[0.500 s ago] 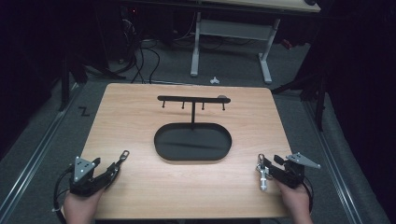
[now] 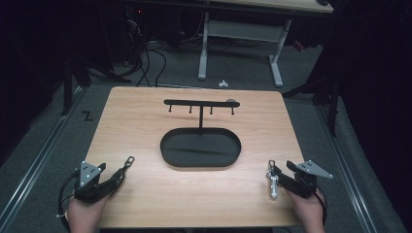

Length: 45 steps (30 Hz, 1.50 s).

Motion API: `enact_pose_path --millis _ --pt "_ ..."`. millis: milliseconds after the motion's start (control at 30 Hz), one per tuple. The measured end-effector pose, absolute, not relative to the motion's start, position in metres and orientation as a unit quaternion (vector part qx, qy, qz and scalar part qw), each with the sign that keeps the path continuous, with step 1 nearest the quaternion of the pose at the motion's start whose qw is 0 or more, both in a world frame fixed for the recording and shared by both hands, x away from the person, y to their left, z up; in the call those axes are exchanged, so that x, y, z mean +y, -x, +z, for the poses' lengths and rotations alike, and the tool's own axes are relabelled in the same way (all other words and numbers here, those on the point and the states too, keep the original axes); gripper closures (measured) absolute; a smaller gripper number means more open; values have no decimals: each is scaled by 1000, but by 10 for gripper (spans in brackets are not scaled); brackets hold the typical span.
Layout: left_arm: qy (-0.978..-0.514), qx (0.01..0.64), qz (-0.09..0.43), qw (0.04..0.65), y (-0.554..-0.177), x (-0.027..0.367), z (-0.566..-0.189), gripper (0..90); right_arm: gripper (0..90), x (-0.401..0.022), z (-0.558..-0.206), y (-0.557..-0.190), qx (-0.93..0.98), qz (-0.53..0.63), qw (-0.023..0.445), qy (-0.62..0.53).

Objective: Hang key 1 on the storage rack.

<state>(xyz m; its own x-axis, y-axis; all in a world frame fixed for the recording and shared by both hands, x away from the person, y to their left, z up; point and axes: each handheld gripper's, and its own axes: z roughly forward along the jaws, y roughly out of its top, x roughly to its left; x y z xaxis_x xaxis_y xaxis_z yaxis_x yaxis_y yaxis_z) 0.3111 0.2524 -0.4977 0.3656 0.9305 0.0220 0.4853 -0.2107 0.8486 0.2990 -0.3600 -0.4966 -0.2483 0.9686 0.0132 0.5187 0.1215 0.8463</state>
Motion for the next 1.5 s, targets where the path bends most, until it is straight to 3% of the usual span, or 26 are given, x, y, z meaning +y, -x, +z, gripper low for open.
enact_pose_path --millis 333,533,667,933,1167,1200,1233,1500 --pt "-737 484 265 391 -313 254 -502 417 401 -351 -494 -270 708 379 298 -515" --pt "-765 478 240 358 -319 252 -514 365 401 -337 -496 -274 718 386 286 -503" --pt "-760 489 224 365 -311 261 -515 335 401 -332 -498 -272 727 381 281 -498" --pt "-773 493 219 333 -297 263 -524 331 407 -338 -500 -272 718 388 272 -510" --pt "-772 499 207 336 -306 261 -534 368 409 -337 -502 -275 719 386 268 -511" --pt "-771 497 208 339 -306 262 -533 395 409 -337 -502 -276 721 386 266 -511" --pt "-772 495 204 343 -305 263 -533 484 410 -336 -503 -276 721 386 264 -512" --pt "-768 492 202 356 -303 259 -532 487 411 -333 -503 -276 724 387 262 -507"
